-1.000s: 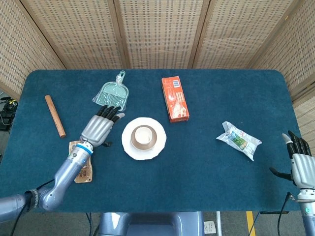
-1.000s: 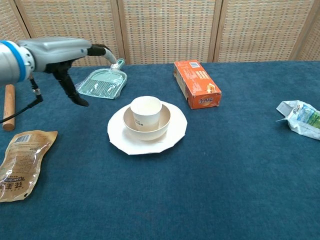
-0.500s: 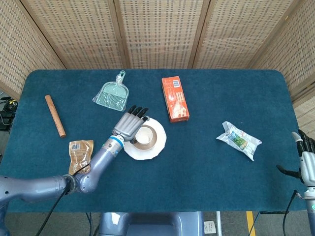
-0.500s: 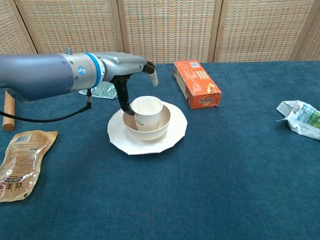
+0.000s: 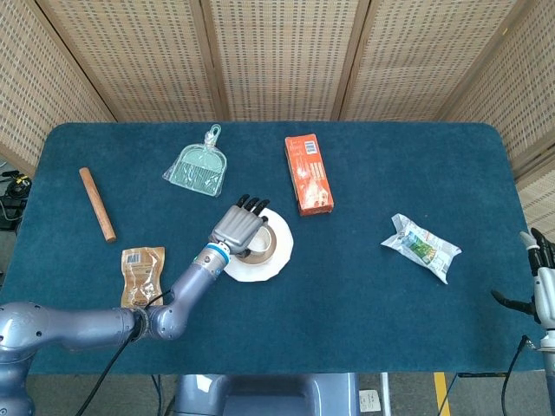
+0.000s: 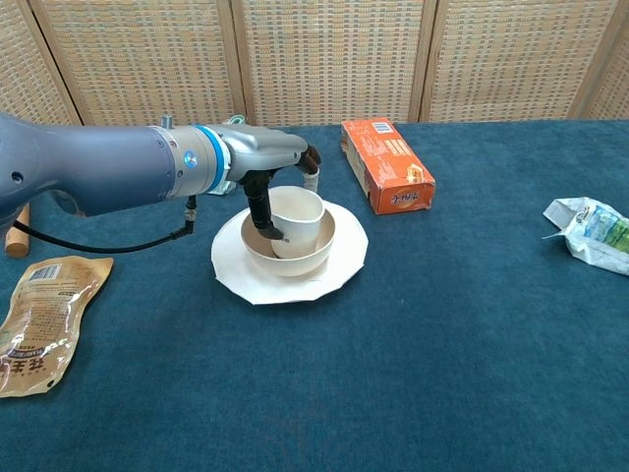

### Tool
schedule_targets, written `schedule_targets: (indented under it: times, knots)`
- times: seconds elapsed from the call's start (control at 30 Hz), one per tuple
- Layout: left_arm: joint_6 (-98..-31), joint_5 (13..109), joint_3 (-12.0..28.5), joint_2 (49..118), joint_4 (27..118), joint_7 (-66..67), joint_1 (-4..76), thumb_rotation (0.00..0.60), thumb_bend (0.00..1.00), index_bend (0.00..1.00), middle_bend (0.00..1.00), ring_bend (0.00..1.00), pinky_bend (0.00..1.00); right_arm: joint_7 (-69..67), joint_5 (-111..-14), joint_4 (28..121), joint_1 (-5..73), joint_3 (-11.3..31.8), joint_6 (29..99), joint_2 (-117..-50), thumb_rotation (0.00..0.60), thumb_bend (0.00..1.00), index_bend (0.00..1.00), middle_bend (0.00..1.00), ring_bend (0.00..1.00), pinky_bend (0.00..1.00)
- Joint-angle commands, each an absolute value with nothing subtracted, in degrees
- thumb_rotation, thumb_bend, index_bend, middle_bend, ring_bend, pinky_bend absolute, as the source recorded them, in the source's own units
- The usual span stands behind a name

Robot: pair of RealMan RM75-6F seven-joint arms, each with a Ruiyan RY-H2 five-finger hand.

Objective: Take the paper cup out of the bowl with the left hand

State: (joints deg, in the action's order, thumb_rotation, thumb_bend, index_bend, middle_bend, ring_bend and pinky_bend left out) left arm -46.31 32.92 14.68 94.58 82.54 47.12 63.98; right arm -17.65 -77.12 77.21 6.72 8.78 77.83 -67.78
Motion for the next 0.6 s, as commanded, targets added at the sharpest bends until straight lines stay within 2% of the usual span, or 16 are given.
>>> schedule_targets:
  times: [0.03,0.27,0.43,0.6]
  knots:
    - [-47.27,33.97,14.42,93.53,83.89,46.14,63.86,0.6,0.27,0.39,0.0,0.0,0.0,-17.61,-77.21,77.28,6.69,8.74,77.89,-67.77,0.6,0.13,0.0,0.0,0.0,0.0]
    - [-50.3,37.2,15.1,88.39,89.51,42.73,62.42,0.6,0.27,0.39,0.0,0.0,0.0,-17.35,-77.13,77.51,6.51,8.81,78.15,-67.67,0.6,0.13,0.0,0.0,0.0,0.0]
    - [-53.92,40.54,15.84,81.94,96.01,38.86,59.2,0.6,0.27,0.38,0.0,0.0,0.0,-17.13,-77.31,77.95,6.32,8.81,78.58,-67.5,0.6,0.13,0.0,0.0,0.0,0.0]
    - [-56.9,44.6,13.6,75.98,99.47,35.33,54.51,0.6,0.27,0.37,0.0,0.0,0.0,-16.7,-77.69,78.5,6.26,8.51,78.57,-67.38,0.6,0.13,0.0,0.0,0.0,0.0]
